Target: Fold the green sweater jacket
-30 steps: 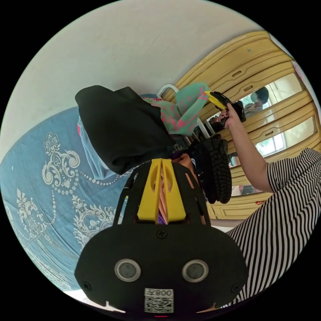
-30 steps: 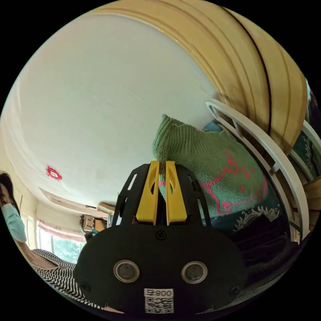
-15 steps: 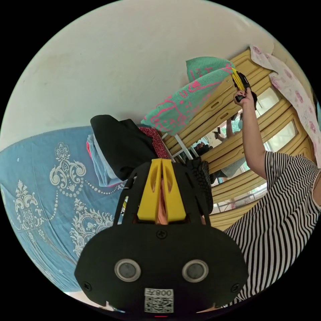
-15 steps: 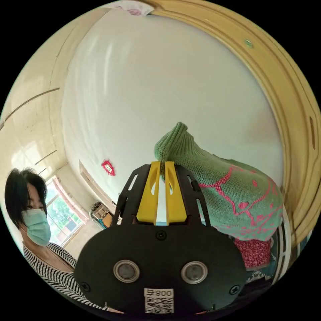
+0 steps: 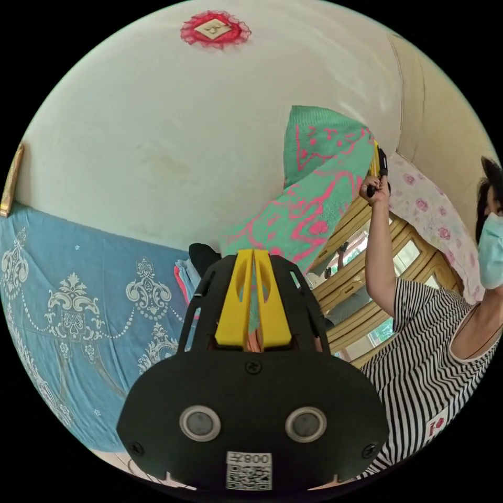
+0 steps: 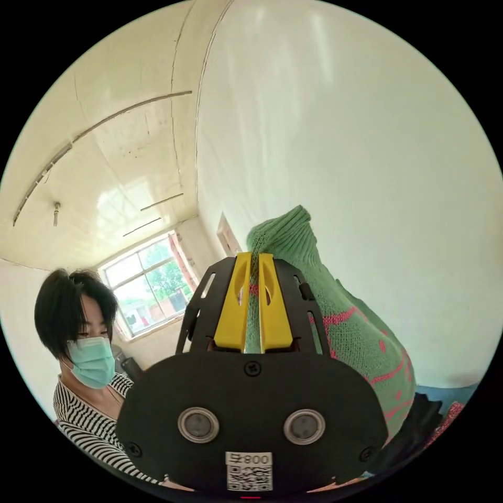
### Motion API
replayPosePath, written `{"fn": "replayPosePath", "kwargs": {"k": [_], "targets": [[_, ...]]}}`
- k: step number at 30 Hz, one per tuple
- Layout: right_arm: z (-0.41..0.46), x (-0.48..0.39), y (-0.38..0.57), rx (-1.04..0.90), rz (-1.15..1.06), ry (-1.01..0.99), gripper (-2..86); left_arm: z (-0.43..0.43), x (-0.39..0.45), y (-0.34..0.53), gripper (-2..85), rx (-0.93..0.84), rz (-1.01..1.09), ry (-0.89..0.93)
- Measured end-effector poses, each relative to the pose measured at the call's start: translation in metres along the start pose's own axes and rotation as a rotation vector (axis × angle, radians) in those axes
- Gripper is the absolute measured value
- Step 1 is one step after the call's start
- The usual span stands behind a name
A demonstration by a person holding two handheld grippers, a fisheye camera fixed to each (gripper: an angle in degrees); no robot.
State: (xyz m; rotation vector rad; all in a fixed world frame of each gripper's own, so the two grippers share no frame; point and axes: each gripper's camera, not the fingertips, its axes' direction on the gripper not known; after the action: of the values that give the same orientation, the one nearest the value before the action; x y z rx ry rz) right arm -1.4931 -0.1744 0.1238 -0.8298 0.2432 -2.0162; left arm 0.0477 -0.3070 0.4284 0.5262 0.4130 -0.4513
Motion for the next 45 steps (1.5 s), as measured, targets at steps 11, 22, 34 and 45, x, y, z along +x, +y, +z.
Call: {"fn": "replayPosePath", "kwargs": {"k": [11,22,34,45], "targets": [[0.343,-0.092,0.097,-0.183,0.076,-0.396,2.0,-0.324,-0.126,0.050,1.0,0.161,-0.013,-0.085],[0.433,-0.077,0.558,-1.309,0.893,-0.168,1.4,-0.449,-0.315,0.384,2.0,0.002,-0.920,-0.233],[0.668,-0.040,0.534,-1.275,0.691,-0.079,6.3,-0.432,-0.417,0.360,11.5,-0.193,-0.791,-0.366],[0.970,-0.121,0.564,-1.523,-0.087,0.190,9.0,-0.422,-0.511,0.336,5.2,-0.463,-0.692,-0.746]]}}
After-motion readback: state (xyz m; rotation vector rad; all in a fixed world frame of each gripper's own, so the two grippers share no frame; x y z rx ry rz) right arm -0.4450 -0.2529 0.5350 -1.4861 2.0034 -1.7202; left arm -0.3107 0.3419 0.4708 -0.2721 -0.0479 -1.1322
